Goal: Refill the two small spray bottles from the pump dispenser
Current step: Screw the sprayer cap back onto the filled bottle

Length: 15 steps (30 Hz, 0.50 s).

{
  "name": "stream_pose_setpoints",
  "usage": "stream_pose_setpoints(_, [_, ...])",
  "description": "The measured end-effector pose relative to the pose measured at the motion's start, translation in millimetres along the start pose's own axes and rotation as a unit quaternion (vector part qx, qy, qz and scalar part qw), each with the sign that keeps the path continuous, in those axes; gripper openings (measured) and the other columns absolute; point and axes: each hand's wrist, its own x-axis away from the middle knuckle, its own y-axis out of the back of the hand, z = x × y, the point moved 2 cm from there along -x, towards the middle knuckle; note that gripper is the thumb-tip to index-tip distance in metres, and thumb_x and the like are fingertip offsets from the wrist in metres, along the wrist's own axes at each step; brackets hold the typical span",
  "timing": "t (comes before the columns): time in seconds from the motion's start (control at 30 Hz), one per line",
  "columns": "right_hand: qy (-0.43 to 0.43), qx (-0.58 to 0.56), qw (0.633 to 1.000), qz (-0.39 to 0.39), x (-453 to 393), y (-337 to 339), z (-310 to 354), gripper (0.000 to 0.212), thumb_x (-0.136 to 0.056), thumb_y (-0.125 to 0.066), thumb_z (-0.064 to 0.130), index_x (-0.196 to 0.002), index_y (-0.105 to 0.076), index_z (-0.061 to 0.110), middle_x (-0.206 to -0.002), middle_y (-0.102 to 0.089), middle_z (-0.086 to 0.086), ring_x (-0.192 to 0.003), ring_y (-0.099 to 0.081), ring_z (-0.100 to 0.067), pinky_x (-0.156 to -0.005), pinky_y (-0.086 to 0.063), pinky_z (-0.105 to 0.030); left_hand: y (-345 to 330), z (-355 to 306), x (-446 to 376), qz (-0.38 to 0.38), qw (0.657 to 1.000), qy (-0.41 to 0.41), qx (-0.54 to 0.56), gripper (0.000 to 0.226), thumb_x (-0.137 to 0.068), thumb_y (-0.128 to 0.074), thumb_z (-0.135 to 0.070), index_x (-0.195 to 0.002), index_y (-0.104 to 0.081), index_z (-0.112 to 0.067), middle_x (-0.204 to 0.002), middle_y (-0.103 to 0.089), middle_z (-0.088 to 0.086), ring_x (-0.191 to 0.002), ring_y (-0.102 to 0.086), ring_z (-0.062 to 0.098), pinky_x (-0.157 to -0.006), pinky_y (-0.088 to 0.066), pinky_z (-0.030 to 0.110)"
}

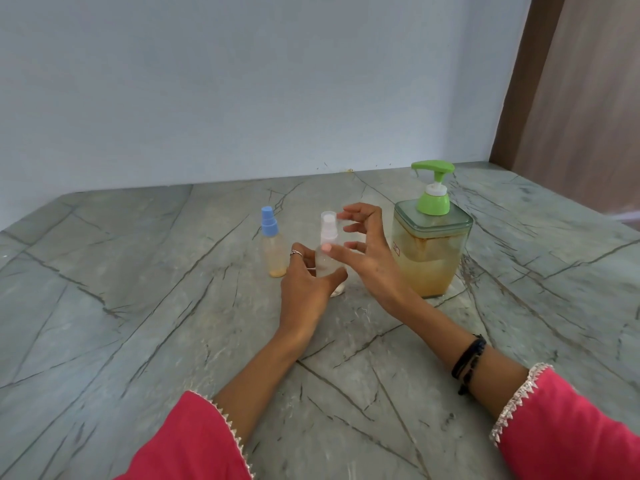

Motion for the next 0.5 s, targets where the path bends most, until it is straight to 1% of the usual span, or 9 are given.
stream_pose_setpoints(0.07, [-0.01,-0.064,0.997,0.039,-0.9,1.6,-1.2,0.05,-0.083,-0.064,0.019,-0.126,-0.039,0.026,-0.132,-0.056,0.002,-0.116,-0.054,-0.007,-0.097,-0.045,-0.031,-0.1,0.9,-0.8,-0.003,1.0,-0.001,-0.006,0.033,-0.078,-0.071,-0.018,-0.08,-0.039,-0.024,-0.082,-0.056,-0.004,-0.076,-0.057,0.007,-0.059,-0.043,0.011])
stream_pose_setpoints(0.13, [-0.02,-0.104,0.993,0.059,-1.5,3.8,0.5,0.046,-0.09,-0.059,0.005,-0.129,-0.039,0.018,-0.124,-0.064,-0.01,-0.107,-0.063,-0.014,-0.09,-0.047,-0.023,-0.3,1.7,-1.2,-0.007,1.0,0.002,-0.005,0.032,-0.077,-0.071,-0.017,-0.081,-0.04,-0.021,-0.084,-0.057,-0.001,-0.077,-0.059,0.009,-0.06,-0.044,0.013])
stream_pose_setpoints(0.17, [-0.024,-0.102,0.993,0.053,-2.6,4.9,0.3,0.044,-0.09,-0.059,0.002,-0.127,-0.04,0.019,-0.118,-0.067,-0.012,-0.103,-0.065,-0.019,-0.088,-0.048,-0.022,-0.5,2.1,-1.6,-0.009,1.0,0.004,-0.004,0.032,-0.077,-0.072,-0.017,-0.082,-0.04,-0.02,-0.086,-0.058,0.0,-0.079,-0.059,0.01,-0.061,-0.045,0.015])
stream_pose_setpoints(0.23, [-0.032,-0.076,0.996,0.02,-3.7,5.1,-0.8,0.044,-0.085,-0.068,0.007,-0.116,-0.043,0.027,-0.108,-0.068,-0.01,-0.1,-0.066,-0.027,-0.087,-0.049,-0.026,-0.9,1.6,-1.8,-0.009,1.0,0.003,-0.005,0.032,-0.076,-0.072,-0.018,-0.082,-0.041,-0.02,-0.086,-0.059,0.0,-0.079,-0.06,0.01,-0.063,-0.045,0.017])
stream_pose_setpoints(0.27, [-0.035,-0.055,0.998,0.0,-3.9,4.2,-0.9,0.046,-0.081,-0.074,0.011,-0.109,-0.043,0.03,-0.104,-0.065,-0.007,-0.099,-0.064,-0.027,-0.086,-0.049,-0.028,-1.3,0.8,-1.4,-0.008,1.0,0.0,-0.005,0.033,-0.076,-0.073,-0.018,-0.081,-0.04,-0.021,-0.084,-0.058,-0.002,-0.078,-0.059,0.008,-0.062,-0.044,0.016])
stream_pose_setpoints(0.3, [-0.034,-0.034,0.999,-0.016,-4.1,3.3,-0.7,0.048,-0.077,-0.078,0.014,-0.105,-0.042,0.031,-0.1,-0.061,-0.002,-0.097,-0.062,-0.024,-0.085,-0.048,-0.028,-1.7,0.0,-0.9,-0.007,1.0,-0.002,-0.006,0.034,-0.076,-0.073,-0.018,-0.079,-0.039,-0.022,-0.082,-0.057,-0.004,-0.077,-0.058,0.006,-0.062,-0.044,0.015])
stream_pose_setpoints(0.37, [-0.023,-0.008,0.999,-0.024,-3.8,1.3,0.6,0.055,-0.07,-0.083,0.021,-0.104,-0.04,0.031,-0.098,-0.053,0.008,-0.095,-0.055,-0.011,-0.086,-0.047,-0.027,-2.1,-0.5,-0.2,-0.006,1.0,-0.006,-0.009,0.037,-0.076,-0.073,-0.019,-0.078,-0.037,-0.024,-0.082,-0.055,-0.006,-0.078,-0.056,0.003,-0.062,-0.042,0.014])
stream_pose_setpoints(0.43, [-0.02,-0.01,1.0,0.002,-3.1,0.1,0.6,0.058,-0.067,-0.079,0.028,-0.109,-0.04,0.033,-0.109,-0.051,0.012,-0.105,-0.051,-0.004,-0.091,-0.045,-0.026,-1.1,-0.7,-0.1,-0.006,1.0,-0.006,-0.011,0.037,-0.077,-0.073,-0.02,-0.077,-0.036,-0.024,-0.08,-0.054,-0.007,-0.075,-0.054,0.002,-0.058,-0.042,0.01])
stream_pose_setpoints(0.5, [-0.029,-0.056,0.997,0.043,-2.6,1.0,-0.5,0.056,-0.074,-0.07,0.025,-0.119,-0.039,0.032,-0.129,-0.052,0.008,-0.121,-0.048,-0.005,-0.097,-0.042,-0.028,-0.4,0.1,-0.7,-0.005,1.0,-0.003,-0.005,0.036,-0.078,-0.072,-0.018,-0.078,-0.037,-0.022,-0.079,-0.054,-0.006,-0.073,-0.055,0.003,-0.054,-0.041,0.005])
